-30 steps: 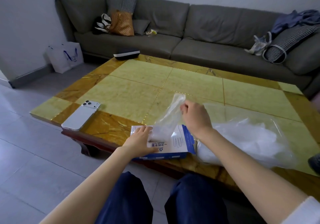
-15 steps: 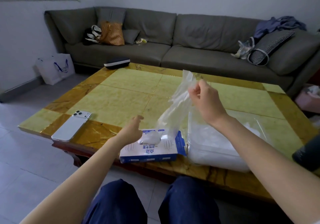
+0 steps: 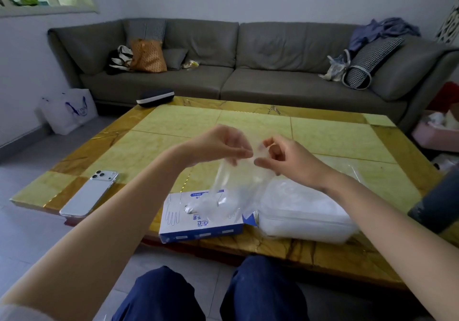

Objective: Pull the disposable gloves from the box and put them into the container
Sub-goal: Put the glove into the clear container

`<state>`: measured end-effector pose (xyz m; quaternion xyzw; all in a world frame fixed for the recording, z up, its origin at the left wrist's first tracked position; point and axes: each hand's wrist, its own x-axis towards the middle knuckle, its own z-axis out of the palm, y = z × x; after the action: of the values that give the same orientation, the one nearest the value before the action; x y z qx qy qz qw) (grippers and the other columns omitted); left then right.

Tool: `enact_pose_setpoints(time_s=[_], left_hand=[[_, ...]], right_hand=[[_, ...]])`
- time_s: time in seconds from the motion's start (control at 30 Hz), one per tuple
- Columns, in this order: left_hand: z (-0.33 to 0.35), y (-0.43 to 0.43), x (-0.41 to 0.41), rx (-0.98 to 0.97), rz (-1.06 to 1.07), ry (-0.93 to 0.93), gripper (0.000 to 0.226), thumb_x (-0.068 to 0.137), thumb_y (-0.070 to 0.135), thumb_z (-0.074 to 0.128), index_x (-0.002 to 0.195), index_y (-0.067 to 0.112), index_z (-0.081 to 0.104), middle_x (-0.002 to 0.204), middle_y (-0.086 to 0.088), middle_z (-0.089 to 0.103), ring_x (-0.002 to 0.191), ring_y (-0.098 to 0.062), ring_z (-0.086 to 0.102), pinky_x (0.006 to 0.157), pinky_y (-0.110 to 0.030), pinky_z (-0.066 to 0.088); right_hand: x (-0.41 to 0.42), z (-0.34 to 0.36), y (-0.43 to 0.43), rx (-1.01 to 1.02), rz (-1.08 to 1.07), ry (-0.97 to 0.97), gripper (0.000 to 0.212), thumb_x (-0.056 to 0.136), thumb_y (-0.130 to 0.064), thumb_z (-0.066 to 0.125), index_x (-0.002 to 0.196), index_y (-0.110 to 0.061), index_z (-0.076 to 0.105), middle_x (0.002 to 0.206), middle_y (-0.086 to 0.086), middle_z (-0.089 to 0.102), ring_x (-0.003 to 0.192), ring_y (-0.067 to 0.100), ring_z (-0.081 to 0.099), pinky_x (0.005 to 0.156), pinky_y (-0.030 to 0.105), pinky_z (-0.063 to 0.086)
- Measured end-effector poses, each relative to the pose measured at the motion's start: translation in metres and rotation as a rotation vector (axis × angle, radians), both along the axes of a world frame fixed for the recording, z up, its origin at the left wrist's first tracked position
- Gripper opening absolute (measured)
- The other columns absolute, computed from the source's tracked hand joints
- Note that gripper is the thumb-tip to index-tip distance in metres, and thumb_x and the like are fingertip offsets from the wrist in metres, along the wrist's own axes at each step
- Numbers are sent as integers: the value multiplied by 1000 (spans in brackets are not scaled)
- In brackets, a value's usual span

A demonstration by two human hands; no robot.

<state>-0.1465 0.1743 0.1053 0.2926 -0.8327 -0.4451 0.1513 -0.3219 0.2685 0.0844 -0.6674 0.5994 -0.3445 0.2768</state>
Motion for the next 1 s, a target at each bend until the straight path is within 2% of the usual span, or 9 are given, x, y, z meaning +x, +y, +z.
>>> enact_pose_setpoints(time_s=[0.17,0.27,0.33,0.43,0.53,0.63,0.73,0.87,1.0], left_hand=[[-2,-6,-7,-38,28,-34,11,87,15,64,84,5,62,81,-1,65,66,-6,58,66,-18,50],[-3,-4,-14,-12,-12,0,13,88,14,63,75,14,62,86,-8,66,71,-11,59,70,-25,53],[-3,-3,-21,16,-23,32,5,89,14,61,86,12,64,88,-17,58,75,-17,57,75,-31,53],[-2,-2,-30,62,-12,153,4,90,12,58,89,9,61,85,-14,49,69,-15,54,71,-28,52],[-2,-3,-35,68,39,243,4,90,13,57,89,12,61,74,-11,50,62,-9,56,70,-26,54],[-6,-6,-37,100,127,321,5,93,12,55,89,10,59,71,-6,49,58,-6,56,67,-23,54],[-12,-12,-34,75,171,246,8,94,13,54,88,10,58,73,-3,54,60,-5,57,66,-19,53],[-16,-12,-27,51,37,-12,12,92,25,58,99,16,63,92,1,66,81,-7,64,72,-16,51],[-7,-5,-41,82,-80,-95,34,84,42,64,106,16,66,100,2,71,89,-6,66,81,-16,51]], right_hand=[[-21,-7,7,115,42,39,22,82,-35,68,81,-15,60,81,-4,58,76,10,55,74,21,45],[-26,-10,6,100,3,-187,26,78,-26,74,77,-15,50,100,-6,64,98,15,62,89,28,49],[-26,-11,6,116,10,-364,34,70,-23,77,91,-15,51,107,-3,67,103,15,64,89,28,51],[-25,-16,8,197,60,-388,67,62,-33,77,121,-19,50,107,-6,68,103,7,63,90,25,49],[-28,-30,13,195,61,-462,48,65,-31,75,111,-24,64,97,-8,71,98,6,65,90,22,47],[-31,-40,16,153,42,-588,23,71,-27,70,94,-21,73,101,-5,72,101,6,64,87,18,45],[-40,-38,17,79,-46,-691,14,76,-26,66,84,-15,70,96,0,72,98,8,64,87,17,46],[-57,-28,17,-41,-125,-595,6,87,-9,62,84,-7,57,69,-4,69,65,6,64,65,13,48],[-62,-15,20,78,-15,-357,16,77,-22,69,87,-9,65,74,-5,68,67,3,62,61,17,49]])
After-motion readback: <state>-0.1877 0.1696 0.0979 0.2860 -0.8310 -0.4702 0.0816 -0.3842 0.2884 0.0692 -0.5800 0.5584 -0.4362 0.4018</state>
